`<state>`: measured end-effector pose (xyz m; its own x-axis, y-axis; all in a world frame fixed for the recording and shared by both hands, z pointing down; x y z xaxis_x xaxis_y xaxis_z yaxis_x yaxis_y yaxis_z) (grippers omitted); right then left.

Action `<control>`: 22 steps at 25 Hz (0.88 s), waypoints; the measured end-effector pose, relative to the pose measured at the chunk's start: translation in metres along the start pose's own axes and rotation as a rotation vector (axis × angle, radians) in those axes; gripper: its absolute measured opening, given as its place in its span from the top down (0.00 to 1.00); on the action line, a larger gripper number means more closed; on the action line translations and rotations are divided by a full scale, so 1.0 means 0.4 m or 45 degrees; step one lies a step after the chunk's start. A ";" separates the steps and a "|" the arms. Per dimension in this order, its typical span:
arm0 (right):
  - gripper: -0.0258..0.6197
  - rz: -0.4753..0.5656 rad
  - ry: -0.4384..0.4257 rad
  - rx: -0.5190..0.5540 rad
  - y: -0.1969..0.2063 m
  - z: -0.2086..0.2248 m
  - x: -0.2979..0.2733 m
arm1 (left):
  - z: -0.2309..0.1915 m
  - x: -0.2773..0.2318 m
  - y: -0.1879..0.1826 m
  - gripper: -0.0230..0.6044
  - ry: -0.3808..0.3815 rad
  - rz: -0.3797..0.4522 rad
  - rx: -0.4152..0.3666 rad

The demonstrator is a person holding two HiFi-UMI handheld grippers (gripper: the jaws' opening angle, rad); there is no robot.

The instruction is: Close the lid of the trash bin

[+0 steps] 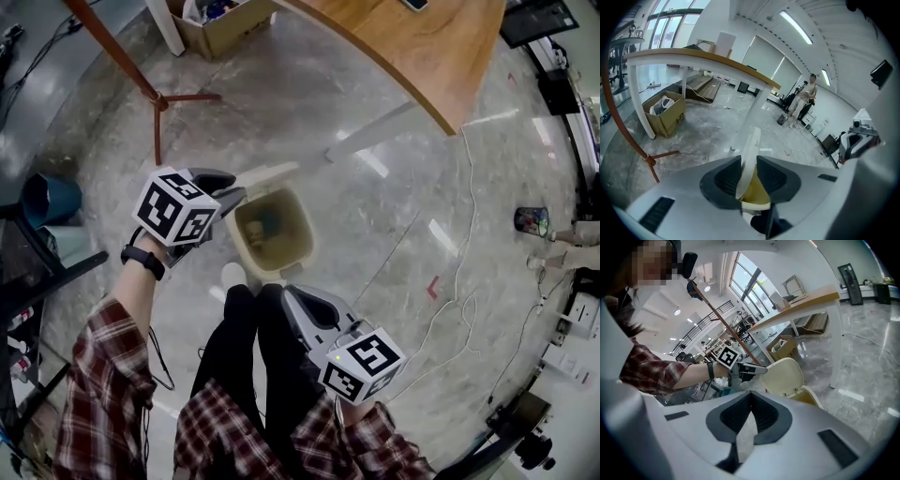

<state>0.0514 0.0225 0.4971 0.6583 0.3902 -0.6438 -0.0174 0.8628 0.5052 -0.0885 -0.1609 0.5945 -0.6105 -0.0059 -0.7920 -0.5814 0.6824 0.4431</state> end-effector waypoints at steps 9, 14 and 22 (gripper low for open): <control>0.94 0.022 0.019 0.026 -0.033 0.038 0.001 | 0.061 -0.022 0.026 0.81 0.108 -0.086 -0.036; 0.94 0.034 0.022 0.008 -0.039 0.056 0.001 | 0.145 -0.067 0.076 0.81 0.191 -0.157 -0.048; 0.94 0.007 0.077 -0.011 0.017 0.106 -0.008 | 0.264 -0.198 0.208 0.81 0.259 -0.175 0.049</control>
<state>0.0809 0.0136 0.5269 0.6114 0.4137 -0.6746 -0.0279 0.8632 0.5040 -0.0318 -0.0266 0.6498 -0.6252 -0.2451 -0.7410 -0.6479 0.6923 0.3177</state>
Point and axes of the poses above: the fingertips, and each gripper's own axes: x backward along the fingers, z to its right, y out of its underside, the point moved 6 cm from there along x, backward along the fingers, and after that the axes turned 10 degrees about -z, right-handed, at the moved point
